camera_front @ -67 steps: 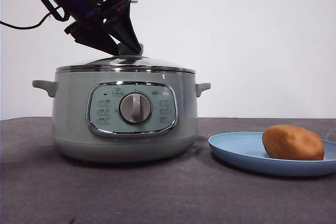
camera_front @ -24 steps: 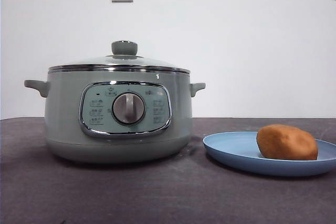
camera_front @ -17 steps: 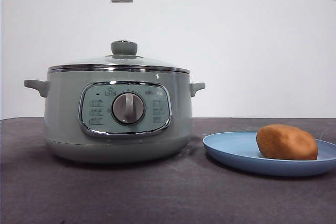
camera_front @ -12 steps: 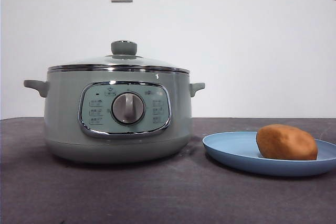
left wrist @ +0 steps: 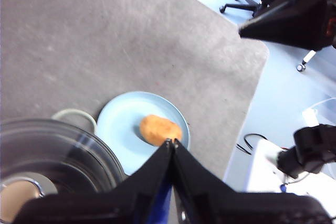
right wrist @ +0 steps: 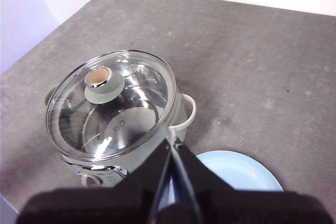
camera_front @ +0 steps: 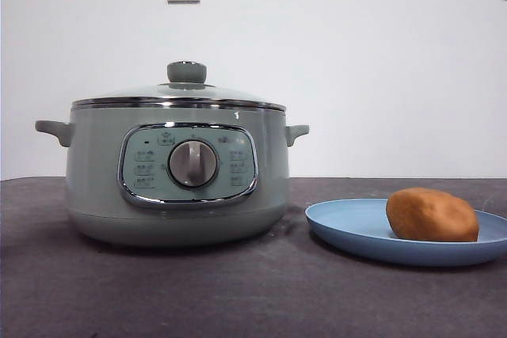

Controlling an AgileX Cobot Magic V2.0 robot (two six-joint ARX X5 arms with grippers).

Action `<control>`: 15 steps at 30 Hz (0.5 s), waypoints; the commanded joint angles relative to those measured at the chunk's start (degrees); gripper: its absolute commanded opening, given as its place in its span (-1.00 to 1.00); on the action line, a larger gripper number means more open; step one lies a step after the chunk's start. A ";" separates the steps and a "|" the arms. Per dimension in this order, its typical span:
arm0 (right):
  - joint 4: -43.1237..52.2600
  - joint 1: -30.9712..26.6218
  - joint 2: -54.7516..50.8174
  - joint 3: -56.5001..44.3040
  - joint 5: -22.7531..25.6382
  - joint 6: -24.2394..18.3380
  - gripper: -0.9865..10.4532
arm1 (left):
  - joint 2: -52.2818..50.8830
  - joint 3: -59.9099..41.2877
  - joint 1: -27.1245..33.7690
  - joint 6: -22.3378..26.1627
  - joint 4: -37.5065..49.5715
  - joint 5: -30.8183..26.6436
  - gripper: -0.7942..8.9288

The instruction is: Take the potato out from the steamer,put the potato on the plate,close the lid

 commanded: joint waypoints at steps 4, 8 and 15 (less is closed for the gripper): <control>0.26 0.02 0.15 0.11 0.15 -0.07 -0.83 | -3.85 -0.26 3.04 -2.01 2.34 -5.95 -0.84; 0.28 0.02 0.15 0.11 0.13 -0.07 -0.83 | -7.52 -0.26 2.93 0.94 4.11 -12.26 -0.84; 0.28 0.02 -0.02 0.11 0.15 -0.07 -0.83 | -12.20 -0.31 3.32 2.64 5.84 -14.64 -0.84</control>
